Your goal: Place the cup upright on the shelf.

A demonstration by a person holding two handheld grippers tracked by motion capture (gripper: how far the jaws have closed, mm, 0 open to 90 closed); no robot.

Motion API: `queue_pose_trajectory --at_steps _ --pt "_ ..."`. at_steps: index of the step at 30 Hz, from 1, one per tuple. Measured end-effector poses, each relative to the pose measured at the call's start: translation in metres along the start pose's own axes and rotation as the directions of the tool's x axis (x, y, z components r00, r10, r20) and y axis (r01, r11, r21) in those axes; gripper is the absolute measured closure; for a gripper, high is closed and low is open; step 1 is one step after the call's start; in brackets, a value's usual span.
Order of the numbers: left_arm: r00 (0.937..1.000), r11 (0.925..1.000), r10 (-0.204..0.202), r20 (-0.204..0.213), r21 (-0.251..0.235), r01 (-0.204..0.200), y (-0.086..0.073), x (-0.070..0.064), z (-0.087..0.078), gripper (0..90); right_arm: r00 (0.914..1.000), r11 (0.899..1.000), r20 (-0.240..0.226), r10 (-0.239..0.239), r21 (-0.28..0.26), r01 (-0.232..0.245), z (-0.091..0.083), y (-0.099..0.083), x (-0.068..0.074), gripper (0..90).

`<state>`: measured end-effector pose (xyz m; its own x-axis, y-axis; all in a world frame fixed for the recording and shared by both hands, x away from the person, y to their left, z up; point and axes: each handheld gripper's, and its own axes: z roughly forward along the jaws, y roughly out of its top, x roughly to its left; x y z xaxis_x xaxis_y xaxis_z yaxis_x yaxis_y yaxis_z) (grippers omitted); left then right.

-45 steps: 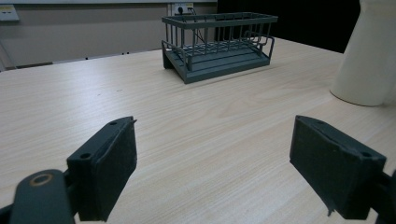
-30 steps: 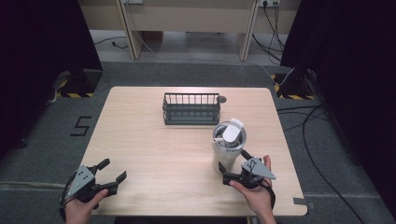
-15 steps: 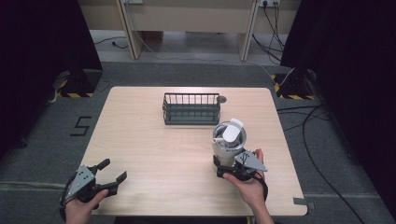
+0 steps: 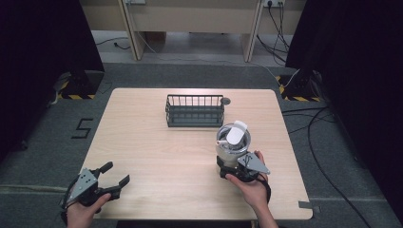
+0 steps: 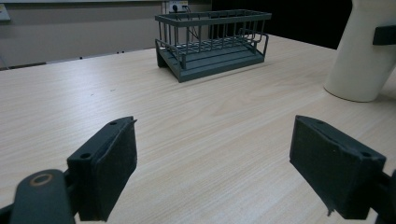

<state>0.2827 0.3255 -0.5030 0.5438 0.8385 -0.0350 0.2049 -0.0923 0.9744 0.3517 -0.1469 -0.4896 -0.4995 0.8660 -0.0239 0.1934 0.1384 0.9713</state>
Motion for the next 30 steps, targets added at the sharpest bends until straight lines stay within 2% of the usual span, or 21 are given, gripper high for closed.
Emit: queue_pose_trajectory --at_steps 18,30 --pt "1.0 0.9999 -0.01 0.002 -0.005 0.01 0.0 0.0 0.0 14.5 1.0 1.0 0.004 -0.001 0.029 0.001 0.004 0.007 0.001 11.0" --pt "0.9999 0.9999 -0.012 0.0 -0.008 0.012 0.0 0.0 0.0 14.5 0.9999 1.0 0.009 -0.014 -0.008 0.014 0.004 0.025 0.0 11.0"
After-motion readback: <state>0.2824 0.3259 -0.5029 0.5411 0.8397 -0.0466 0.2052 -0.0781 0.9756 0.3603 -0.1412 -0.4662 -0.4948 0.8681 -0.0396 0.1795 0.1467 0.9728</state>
